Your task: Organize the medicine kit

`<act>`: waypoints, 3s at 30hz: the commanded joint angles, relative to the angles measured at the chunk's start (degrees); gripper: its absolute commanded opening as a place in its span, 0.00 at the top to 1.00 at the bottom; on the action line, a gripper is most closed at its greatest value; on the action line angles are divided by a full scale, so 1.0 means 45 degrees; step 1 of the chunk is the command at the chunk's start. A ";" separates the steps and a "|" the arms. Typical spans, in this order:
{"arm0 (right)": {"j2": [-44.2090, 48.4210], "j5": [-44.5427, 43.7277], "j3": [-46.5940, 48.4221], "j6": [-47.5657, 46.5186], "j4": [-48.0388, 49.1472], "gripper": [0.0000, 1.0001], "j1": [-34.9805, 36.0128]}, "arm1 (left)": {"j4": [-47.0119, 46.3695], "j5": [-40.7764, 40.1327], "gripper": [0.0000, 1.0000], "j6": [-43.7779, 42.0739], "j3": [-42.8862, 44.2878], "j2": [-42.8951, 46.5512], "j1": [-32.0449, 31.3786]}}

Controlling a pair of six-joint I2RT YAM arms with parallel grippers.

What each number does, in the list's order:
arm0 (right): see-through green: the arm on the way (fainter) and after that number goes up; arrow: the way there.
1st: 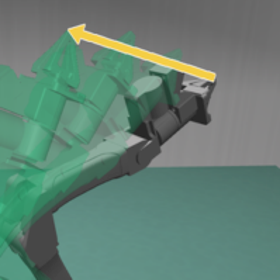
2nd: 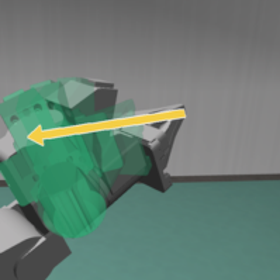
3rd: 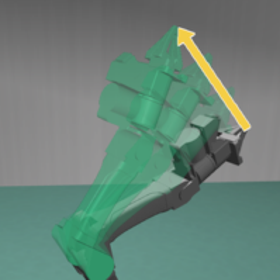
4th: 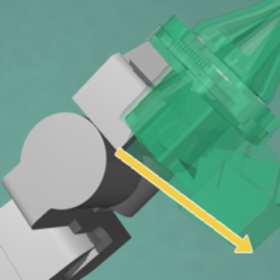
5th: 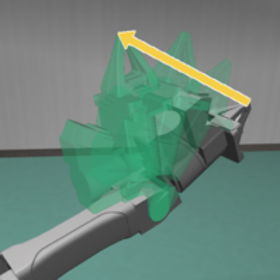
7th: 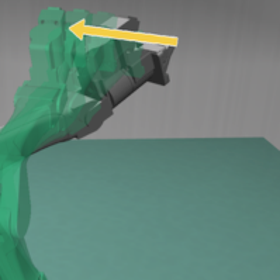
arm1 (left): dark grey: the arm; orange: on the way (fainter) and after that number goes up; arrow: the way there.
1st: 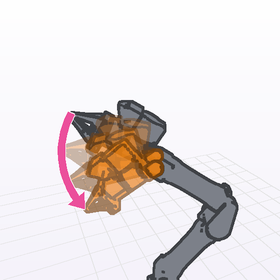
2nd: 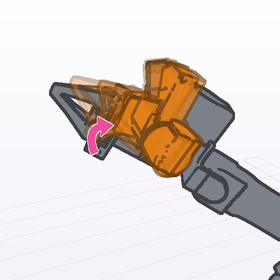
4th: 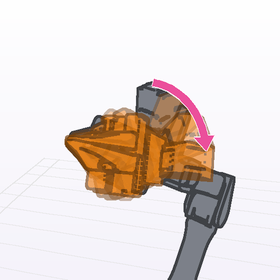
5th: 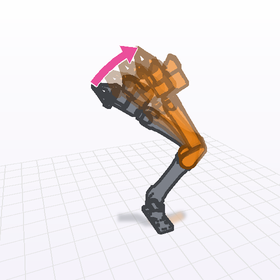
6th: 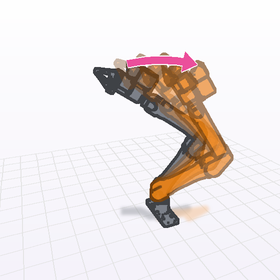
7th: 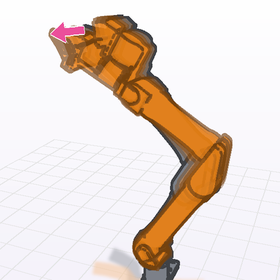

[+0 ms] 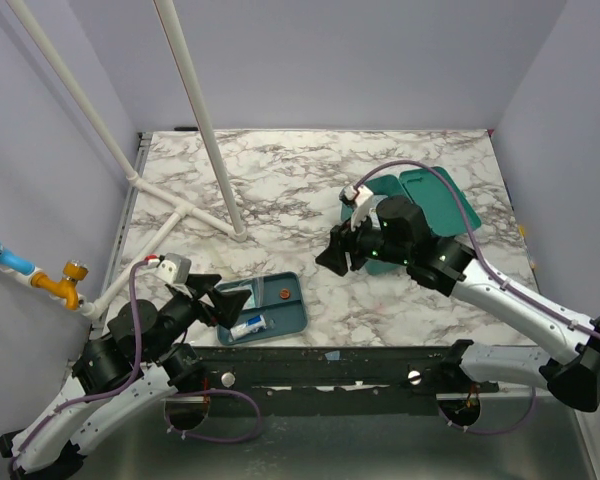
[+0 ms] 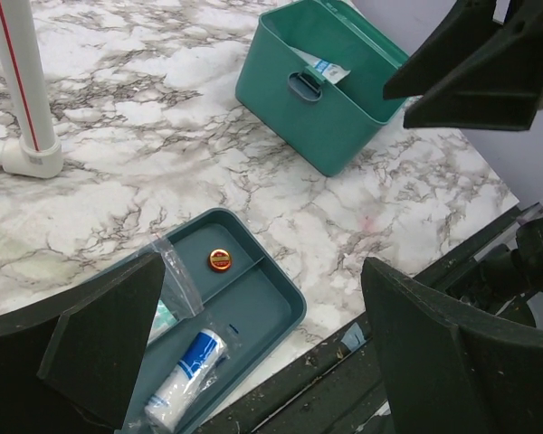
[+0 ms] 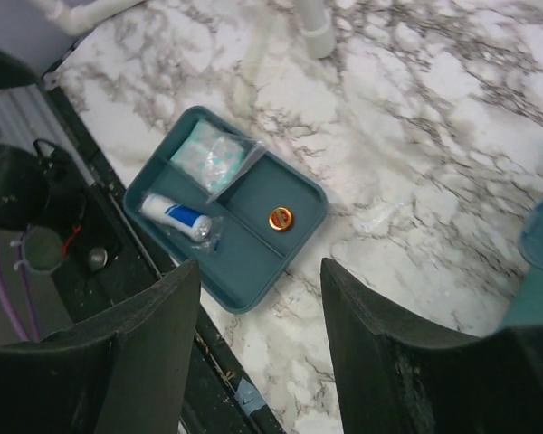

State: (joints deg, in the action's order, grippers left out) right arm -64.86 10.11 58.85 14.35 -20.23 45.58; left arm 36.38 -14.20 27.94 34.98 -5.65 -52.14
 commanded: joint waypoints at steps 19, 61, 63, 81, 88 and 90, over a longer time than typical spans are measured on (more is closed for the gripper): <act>-0.3729 0.4108 -0.0371 -0.7714 0.3271 0.39 0.2871 | 0.0392 -0.1427 0.07 0.0421 -0.0079 0.1216 0.0022; -1.0335 0.1869 0.2358 -1.0913 0.2724 0.66 0.3748 | 0.0372 -0.1943 0.04 0.0548 -0.0210 0.1959 0.0034; -1.0466 0.1914 0.2475 -1.0860 0.2856 0.67 0.3739 | 0.0372 -0.1943 0.04 0.0548 -0.0227 0.1941 0.0024; -1.1199 0.2022 0.3191 -1.0706 0.3238 0.67 0.4315 | 0.0372 -0.2024 0.04 0.0543 -0.0231 0.1964 0.0009; -1.1451 0.2014 0.3439 -1.0574 0.3230 0.67 0.4474 | 0.0372 -0.2021 0.04 0.0548 -0.0215 0.1959 0.0034; -1.1596 0.1964 0.3537 -1.0487 0.3242 0.68 0.4490 | 0.0372 -0.2021 0.04 0.0548 -0.0215 0.1959 0.0023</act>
State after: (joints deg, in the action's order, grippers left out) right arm -114.61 19.11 72.84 -33.80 -6.46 64.88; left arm 38.46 -22.06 30.28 34.26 -0.73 -52.14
